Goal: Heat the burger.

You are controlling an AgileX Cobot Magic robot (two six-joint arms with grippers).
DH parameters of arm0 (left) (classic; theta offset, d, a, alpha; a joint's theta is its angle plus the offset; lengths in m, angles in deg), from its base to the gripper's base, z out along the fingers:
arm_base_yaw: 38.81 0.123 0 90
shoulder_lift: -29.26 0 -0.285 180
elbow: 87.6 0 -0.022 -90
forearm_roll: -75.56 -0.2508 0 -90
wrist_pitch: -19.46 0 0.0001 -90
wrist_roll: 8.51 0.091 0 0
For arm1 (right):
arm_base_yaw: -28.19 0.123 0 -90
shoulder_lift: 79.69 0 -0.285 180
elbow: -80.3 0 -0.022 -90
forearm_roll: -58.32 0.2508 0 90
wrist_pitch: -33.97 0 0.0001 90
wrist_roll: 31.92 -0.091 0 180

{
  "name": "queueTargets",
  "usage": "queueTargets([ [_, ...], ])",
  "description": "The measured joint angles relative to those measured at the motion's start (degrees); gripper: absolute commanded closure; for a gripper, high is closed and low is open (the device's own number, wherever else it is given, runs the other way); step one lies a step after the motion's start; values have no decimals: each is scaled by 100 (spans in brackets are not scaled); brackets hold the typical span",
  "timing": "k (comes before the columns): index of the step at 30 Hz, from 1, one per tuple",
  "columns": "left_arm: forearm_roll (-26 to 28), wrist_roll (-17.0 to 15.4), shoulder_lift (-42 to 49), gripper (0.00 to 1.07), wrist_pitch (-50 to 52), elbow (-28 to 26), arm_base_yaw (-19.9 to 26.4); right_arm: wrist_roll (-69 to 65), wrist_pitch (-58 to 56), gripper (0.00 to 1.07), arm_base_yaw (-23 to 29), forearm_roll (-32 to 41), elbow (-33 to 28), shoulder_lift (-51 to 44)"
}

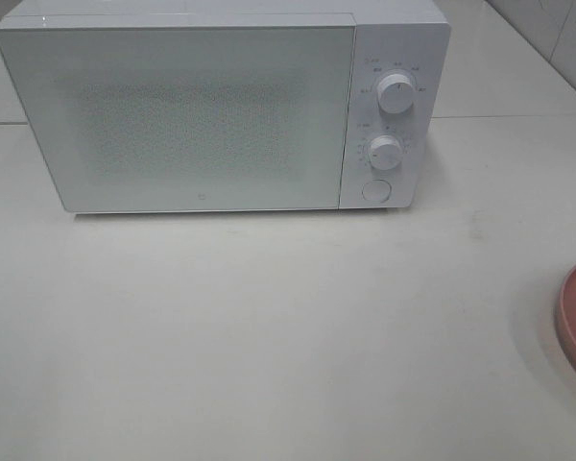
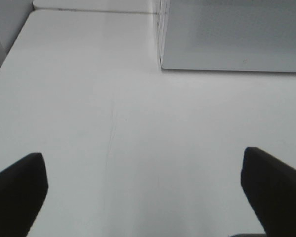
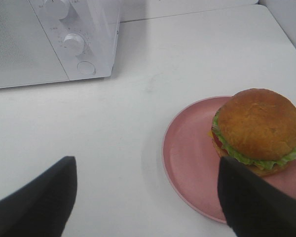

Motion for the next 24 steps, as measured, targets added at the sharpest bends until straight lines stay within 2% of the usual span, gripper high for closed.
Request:
queueTargets([
  [24, 0, 6, 69, 6, 0, 0, 0, 0, 0, 32, 0, 0, 0, 0],
])
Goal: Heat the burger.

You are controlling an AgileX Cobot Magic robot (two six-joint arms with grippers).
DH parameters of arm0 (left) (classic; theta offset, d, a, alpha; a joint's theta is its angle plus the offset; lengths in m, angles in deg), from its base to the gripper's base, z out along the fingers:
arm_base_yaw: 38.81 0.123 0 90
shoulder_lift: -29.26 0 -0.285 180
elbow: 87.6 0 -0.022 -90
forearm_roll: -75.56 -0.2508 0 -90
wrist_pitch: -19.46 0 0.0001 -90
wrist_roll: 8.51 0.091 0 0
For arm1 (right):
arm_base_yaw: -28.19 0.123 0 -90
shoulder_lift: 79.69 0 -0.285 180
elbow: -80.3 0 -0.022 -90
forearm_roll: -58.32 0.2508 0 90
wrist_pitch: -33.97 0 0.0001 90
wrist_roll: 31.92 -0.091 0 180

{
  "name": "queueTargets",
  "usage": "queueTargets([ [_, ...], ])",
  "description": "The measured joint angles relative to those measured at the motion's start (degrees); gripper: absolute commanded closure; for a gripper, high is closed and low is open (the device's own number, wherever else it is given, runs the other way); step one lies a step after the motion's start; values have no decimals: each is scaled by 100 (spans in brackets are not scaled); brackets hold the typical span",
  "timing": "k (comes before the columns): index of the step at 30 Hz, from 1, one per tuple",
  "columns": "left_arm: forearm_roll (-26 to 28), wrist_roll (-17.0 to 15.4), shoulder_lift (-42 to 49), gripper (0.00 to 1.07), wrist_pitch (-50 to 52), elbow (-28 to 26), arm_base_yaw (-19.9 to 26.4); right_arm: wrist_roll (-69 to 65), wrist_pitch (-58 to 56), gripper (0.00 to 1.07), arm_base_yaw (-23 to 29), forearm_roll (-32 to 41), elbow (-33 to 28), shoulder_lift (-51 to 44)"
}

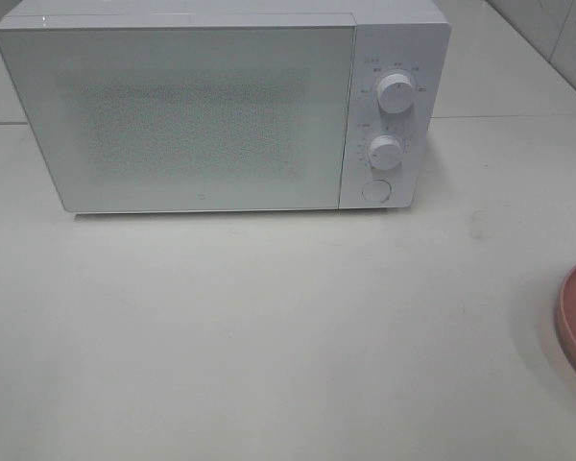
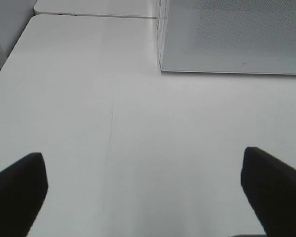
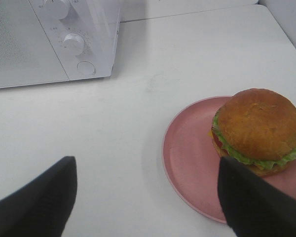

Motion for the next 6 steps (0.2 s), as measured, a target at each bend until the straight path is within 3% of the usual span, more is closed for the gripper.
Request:
queueTargets([
  [6, 0, 0, 0, 6, 0, 0, 0, 0, 0, 32, 0, 0, 0, 0],
])
